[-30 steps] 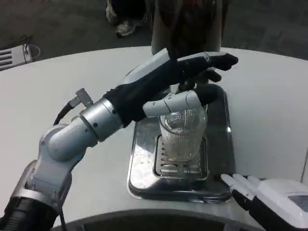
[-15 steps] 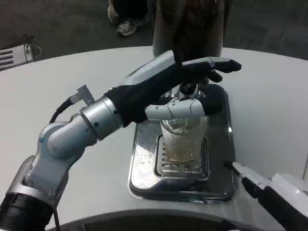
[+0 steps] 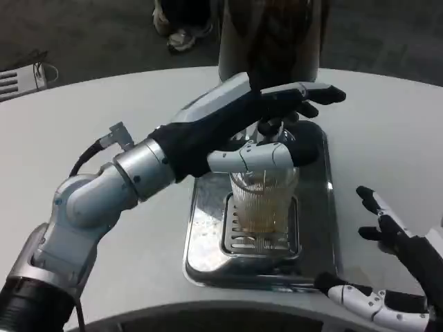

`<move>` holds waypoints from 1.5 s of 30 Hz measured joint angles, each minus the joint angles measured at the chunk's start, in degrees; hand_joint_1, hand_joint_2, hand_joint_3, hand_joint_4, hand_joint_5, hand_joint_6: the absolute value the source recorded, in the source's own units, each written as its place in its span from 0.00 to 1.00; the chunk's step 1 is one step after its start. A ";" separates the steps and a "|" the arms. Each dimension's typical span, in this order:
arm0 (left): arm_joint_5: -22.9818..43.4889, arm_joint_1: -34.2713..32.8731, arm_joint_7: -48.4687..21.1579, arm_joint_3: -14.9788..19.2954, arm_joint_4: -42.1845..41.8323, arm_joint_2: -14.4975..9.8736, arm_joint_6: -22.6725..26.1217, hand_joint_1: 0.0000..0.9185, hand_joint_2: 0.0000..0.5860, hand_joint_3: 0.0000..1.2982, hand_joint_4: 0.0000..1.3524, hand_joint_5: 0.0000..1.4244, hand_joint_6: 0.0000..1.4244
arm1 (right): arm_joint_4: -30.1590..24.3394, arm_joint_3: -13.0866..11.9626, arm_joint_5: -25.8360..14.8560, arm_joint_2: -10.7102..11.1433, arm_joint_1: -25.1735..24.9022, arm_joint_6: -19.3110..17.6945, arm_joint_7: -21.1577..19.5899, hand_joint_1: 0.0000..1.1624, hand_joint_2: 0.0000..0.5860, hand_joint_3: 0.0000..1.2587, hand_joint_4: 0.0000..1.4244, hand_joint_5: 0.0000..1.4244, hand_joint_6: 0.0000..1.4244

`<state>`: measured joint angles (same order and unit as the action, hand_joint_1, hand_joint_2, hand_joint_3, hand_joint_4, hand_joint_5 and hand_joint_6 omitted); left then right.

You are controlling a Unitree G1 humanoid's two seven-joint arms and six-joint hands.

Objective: Grasp the cup under the faucet to collect the drink, then remove the cup.

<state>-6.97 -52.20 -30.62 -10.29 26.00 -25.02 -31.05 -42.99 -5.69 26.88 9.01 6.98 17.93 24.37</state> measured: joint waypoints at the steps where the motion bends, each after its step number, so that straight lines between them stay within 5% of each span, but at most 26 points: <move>1: 0.00 0.00 0.01 0.01 0.06 -0.01 -0.07 0.00 0.11 0.17 0.11 0.15 0.19 | 1.10 0.37 -0.69 0.04 -0.30 -0.20 -0.71 0.62 0.40 0.00 0.00 0.06 0.03; 17: 0.00 -0.04 0.54 0.24 0.64 -0.36 -0.80 0.00 0.11 0.17 0.11 0.15 0.19 | 15.82 6.04 -3.68 0.28 -10.21 -4.64 -13.25 0.64 0.37 0.00 0.00 0.02 0.00; 45: 0.32 -0.05 0.35 0.64 0.60 -1.28 -0.77 0.00 0.07 0.18 0.12 0.15 0.18 | 30.09 10.37 -5.94 -0.11 -22.89 -4.73 -19.13 0.66 0.36 0.00 0.00 0.02 0.00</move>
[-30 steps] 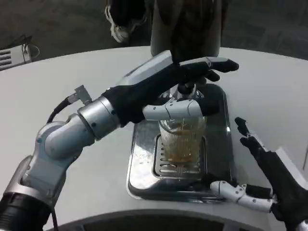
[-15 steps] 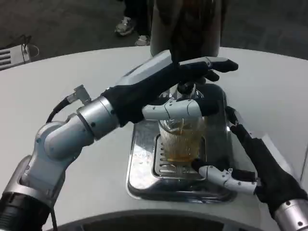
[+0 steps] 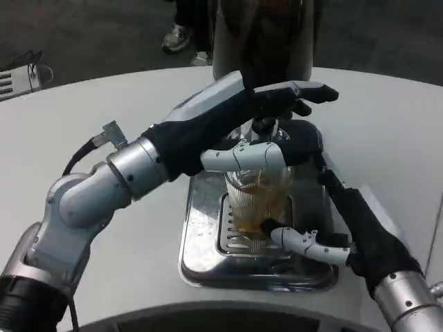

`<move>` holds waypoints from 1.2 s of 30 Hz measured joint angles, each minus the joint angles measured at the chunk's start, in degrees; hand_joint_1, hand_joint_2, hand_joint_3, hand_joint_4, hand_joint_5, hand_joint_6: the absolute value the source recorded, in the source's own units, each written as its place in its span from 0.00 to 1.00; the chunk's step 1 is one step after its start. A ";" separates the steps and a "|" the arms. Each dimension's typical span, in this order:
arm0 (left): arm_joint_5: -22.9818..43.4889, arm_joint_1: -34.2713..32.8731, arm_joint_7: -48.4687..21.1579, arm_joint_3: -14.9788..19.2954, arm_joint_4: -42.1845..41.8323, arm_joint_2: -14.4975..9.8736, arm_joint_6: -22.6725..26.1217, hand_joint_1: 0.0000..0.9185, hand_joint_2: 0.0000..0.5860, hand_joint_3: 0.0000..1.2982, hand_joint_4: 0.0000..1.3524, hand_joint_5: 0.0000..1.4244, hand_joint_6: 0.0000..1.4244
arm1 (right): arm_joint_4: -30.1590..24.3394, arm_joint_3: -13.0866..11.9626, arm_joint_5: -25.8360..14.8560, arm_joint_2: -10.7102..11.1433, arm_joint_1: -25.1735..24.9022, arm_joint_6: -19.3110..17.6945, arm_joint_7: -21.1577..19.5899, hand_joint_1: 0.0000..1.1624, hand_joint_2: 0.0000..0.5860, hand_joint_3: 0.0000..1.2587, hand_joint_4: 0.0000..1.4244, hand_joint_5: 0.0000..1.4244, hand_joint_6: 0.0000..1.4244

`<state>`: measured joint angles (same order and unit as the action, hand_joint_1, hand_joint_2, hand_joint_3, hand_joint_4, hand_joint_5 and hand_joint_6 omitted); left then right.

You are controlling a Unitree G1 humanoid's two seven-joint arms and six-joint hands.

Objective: Grasp the cup under the faucet to collect the drink, then remove the cup.

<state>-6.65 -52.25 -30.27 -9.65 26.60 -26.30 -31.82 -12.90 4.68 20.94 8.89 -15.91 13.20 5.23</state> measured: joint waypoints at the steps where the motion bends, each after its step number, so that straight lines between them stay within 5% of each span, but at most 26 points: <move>1: 0.02 0.00 -0.06 0.05 0.00 -0.05 0.00 0.00 0.07 0.18 0.12 0.15 0.18 | 0.61 0.20 -0.02 -0.17 -0.56 0.00 -0.24 0.66 0.36 0.00 0.00 0.02 0.00; 26: 2.78 -0.38 -1.34 1.36 1.51 -0.43 -0.33 0.00 0.04 0.18 0.12 0.16 0.19 | 7.53 2.09 -1.25 -1.77 -6.98 -0.13 -2.36 0.66 0.37 0.00 0.00 0.03 0.00; 36: 6.12 0.57 -1.46 4.43 2.07 1.54 -0.17 0.00 0.05 0.20 0.15 0.20 0.23 | 8.20 2.39 -1.82 -1.83 -7.70 -0.13 -2.60 0.66 0.37 0.00 0.00 0.04 0.00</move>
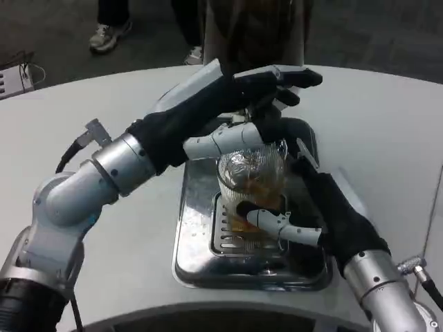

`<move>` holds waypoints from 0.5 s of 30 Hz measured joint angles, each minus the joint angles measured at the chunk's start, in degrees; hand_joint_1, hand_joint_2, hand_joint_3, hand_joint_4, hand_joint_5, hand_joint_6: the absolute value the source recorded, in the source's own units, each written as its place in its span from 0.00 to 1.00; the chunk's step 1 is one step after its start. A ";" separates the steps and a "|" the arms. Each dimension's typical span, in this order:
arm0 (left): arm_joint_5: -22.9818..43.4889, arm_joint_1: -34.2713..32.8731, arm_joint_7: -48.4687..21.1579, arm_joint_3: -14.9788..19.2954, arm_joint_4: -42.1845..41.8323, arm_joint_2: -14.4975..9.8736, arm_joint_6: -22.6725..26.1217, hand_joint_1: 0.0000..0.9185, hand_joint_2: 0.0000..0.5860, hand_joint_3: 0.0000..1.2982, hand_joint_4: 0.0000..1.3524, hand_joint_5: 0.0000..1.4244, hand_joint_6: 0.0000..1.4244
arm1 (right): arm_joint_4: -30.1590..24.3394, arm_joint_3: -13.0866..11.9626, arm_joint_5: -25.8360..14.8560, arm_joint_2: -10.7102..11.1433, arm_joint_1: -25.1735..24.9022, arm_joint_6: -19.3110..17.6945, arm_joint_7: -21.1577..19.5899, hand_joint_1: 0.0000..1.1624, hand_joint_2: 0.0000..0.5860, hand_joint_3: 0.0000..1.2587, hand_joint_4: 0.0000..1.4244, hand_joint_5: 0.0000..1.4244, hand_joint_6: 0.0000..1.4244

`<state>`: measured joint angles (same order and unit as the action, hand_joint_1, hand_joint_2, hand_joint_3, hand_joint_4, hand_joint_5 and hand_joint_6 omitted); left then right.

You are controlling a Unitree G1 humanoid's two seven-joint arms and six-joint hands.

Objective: Grasp the cup under the faucet to collect the drink, then remove the cup.

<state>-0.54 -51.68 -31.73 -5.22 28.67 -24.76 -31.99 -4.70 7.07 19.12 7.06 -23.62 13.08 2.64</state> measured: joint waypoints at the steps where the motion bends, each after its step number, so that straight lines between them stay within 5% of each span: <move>1: 0.15 0.26 0.07 0.22 -0.10 0.20 -0.02 0.00 0.05 0.21 0.15 0.20 0.24 | 0.04 0.00 -0.11 0.00 -0.01 0.00 -0.05 0.66 0.37 0.00 0.00 0.04 0.00; 15: 3.06 5.40 1.12 6.20 -7.82 0.43 0.44 0.00 0.07 0.23 0.18 0.23 0.26 | 0.58 0.25 -0.53 -0.03 -0.05 0.00 -0.59 0.66 0.37 0.00 0.00 0.04 0.01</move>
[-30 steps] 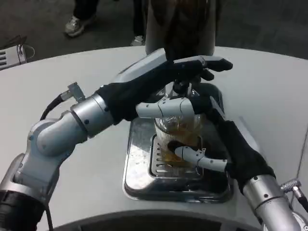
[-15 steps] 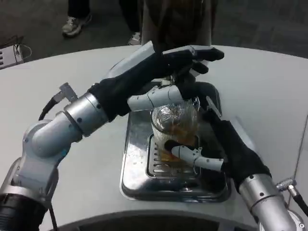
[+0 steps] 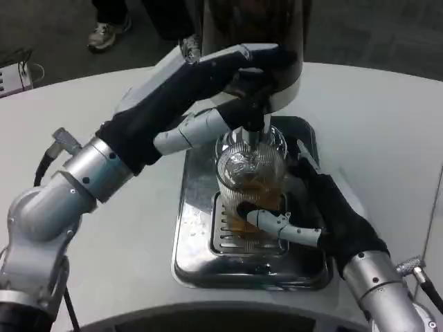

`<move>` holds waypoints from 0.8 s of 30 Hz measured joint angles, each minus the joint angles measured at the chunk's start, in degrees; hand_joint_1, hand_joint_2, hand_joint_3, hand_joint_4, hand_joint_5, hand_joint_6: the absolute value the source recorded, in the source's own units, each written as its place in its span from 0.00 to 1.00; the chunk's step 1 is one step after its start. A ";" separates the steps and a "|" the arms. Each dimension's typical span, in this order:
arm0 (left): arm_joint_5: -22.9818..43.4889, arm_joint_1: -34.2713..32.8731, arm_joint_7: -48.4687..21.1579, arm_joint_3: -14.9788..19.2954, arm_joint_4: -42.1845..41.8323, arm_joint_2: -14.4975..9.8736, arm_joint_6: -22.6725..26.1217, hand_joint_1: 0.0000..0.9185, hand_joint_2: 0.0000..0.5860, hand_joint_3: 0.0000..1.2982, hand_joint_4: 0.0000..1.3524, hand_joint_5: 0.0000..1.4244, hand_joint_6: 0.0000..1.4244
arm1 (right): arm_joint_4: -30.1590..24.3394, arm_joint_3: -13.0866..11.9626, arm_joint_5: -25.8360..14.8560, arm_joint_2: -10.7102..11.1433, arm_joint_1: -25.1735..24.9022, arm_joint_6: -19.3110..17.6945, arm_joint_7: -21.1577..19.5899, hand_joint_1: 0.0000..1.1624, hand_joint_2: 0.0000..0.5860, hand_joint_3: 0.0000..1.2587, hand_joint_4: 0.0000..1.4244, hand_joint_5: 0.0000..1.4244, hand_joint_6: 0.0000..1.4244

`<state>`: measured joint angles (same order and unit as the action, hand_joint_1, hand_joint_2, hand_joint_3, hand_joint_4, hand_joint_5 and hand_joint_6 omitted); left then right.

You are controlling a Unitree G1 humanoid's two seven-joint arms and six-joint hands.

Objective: Grasp the cup under the faucet to collect the drink, then remove the cup.

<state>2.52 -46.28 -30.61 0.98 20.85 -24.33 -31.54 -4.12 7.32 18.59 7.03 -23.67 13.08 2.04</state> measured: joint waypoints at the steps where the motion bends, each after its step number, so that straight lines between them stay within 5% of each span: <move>1: 0.39 0.33 0.11 0.46 -0.53 -0.09 0.07 0.00 0.07 0.23 0.18 0.24 0.26 | 0.01 0.02 0.00 -0.03 0.00 0.00 -0.04 0.66 0.37 0.00 0.00 0.04 0.01; 7: 1.73 3.32 0.60 2.96 -4.74 -0.87 0.95 0.00 0.07 0.24 0.18 0.24 0.26 | 0.15 0.15 -0.03 -0.28 -0.03 -0.04 -0.13 0.66 0.37 0.00 0.00 0.05 0.01; 14: 0.64 13.54 3.16 8.35 -13.65 -5.89 3.29 0.00 0.07 0.21 0.15 0.20 0.21 | 0.33 0.30 -0.15 -0.84 -0.13 -0.15 -0.26 0.66 0.38 0.00 0.00 0.05 0.01; 24: -9.20 29.19 12.17 15.32 -23.65 -8.21 6.59 0.00 0.09 0.12 0.01 0.07 0.14 | 1.46 0.93 -0.14 -2.04 -0.42 -0.60 -1.12 0.65 0.39 0.00 0.00 0.06 0.02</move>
<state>-6.69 -17.10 -18.43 16.29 -2.80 -32.54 -24.95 -2.66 8.25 18.45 4.99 -24.09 12.48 0.93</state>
